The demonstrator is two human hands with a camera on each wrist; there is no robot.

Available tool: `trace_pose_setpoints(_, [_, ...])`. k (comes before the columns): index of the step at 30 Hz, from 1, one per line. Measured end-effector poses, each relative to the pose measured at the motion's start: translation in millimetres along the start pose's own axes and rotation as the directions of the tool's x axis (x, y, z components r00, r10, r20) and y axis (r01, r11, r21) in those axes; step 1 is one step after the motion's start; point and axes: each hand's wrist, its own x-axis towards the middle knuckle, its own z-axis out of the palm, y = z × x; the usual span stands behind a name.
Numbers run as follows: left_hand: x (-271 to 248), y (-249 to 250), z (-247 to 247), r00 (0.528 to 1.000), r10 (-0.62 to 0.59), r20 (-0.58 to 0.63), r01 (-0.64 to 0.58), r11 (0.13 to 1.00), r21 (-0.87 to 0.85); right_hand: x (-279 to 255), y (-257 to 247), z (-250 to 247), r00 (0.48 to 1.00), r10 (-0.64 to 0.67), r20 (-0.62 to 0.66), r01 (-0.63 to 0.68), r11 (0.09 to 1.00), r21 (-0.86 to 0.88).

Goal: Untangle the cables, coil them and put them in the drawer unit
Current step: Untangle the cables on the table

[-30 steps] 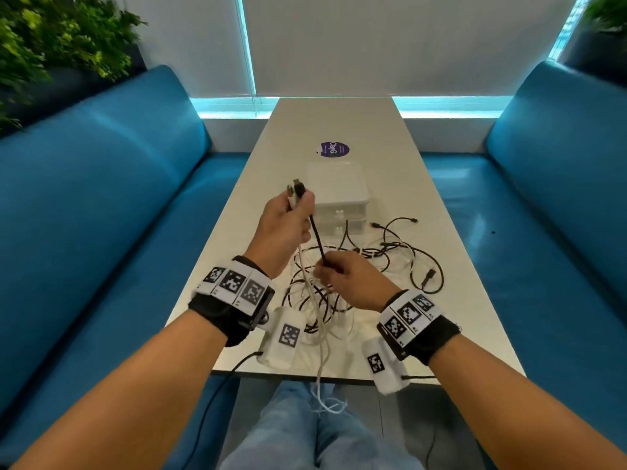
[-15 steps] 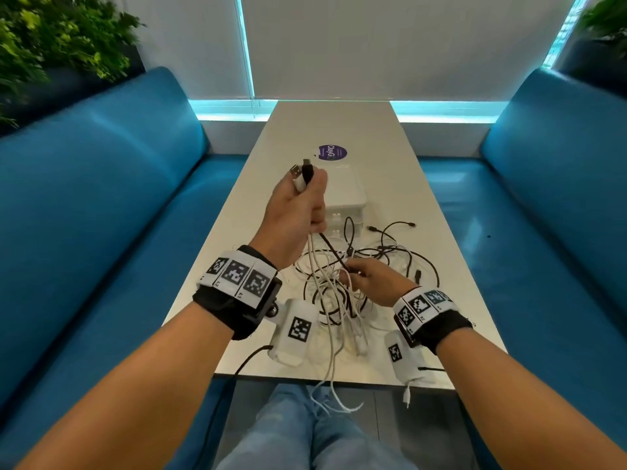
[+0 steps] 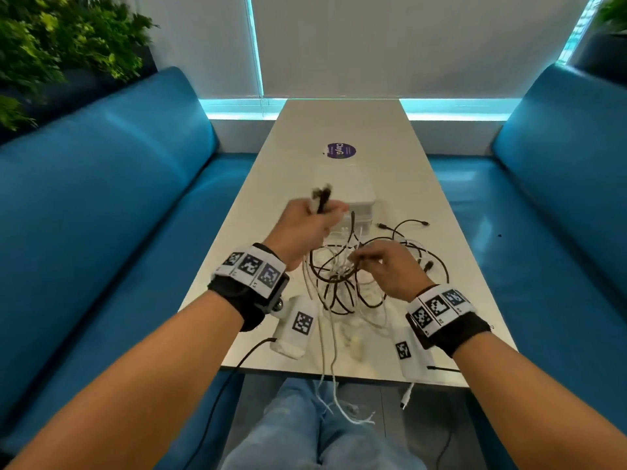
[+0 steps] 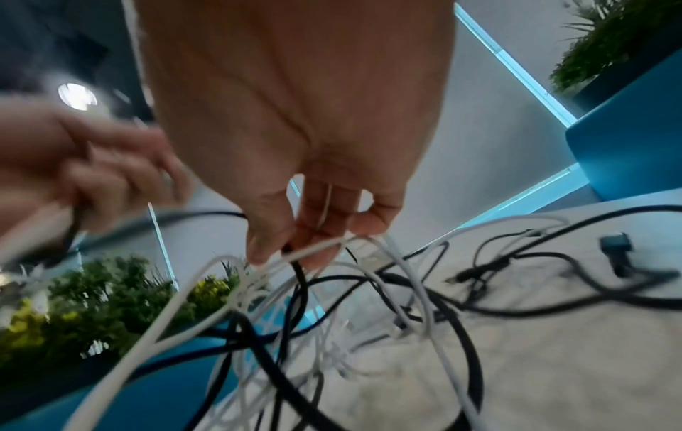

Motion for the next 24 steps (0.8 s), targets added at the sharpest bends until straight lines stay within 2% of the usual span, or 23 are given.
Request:
trace_pose_setpoints(2, [3,-21,8,0.998,-0.054,0.038,0.048,0.989,0.138,3,-9,-5,0.994,0.015,-0.109,0.002,0.989,0.151])
trace_pose_setpoints(4, [2,-38,16,0.996,-0.054,0.075,0.035,0.97,0.24,7,-16,-10,0.988,0.033,-0.151,0.005,0.97,0.245])
trace_pose_setpoints(7, [1,-53,26,0.996,-0.073,0.05,0.059,0.969,0.239,10,-18,-18,0.983,0.024,-0.183,0.034,0.951,0.308])
trace_pose_setpoints(9, [1,-61,31,0.998,-0.036,0.046,0.024,0.973,0.231,9,-19,-21,0.983,0.019,-0.185,0.051,0.928,0.37])
trace_pose_setpoints(13, [0,-72,34,0.999,0.044,0.027,-0.049,0.963,0.264,4,-28,-18,0.988,-0.005,-0.151,0.085,0.846,0.527])
trace_pose_setpoints(16, [0,-71,35,0.998,0.066,-0.022,-0.058,0.966,0.251,1,-30,-18,0.976,0.048,-0.213,0.099,0.773,0.626])
trace_pose_setpoints(17, [0,-70,34,0.998,0.062,-0.024,-0.056,0.978,0.2,2,-28,-18,0.971,0.056,-0.231,0.097,0.793,0.602])
trace_pose_setpoints(19, [-2,-65,31,0.999,0.04,-0.014,-0.04,0.999,0.032,3,-18,-17,0.981,0.016,-0.194,0.057,0.929,0.367])
trace_pose_setpoints(21, [-3,-64,24,1.0,0.003,0.012,-0.002,0.995,-0.1,2,-10,-16,1.0,-0.006,-0.016,0.008,0.992,0.127])
trace_pose_setpoints(23, [-3,-67,16,0.999,-0.01,0.049,0.018,0.989,-0.148,-1,-6,-16,0.995,0.023,0.1,-0.036,0.991,0.129])
trace_pose_setpoints(24, [-4,-70,13,0.999,-0.01,0.052,0.018,0.987,-0.158,-2,-4,-16,0.994,0.035,0.099,-0.048,0.99,0.135])
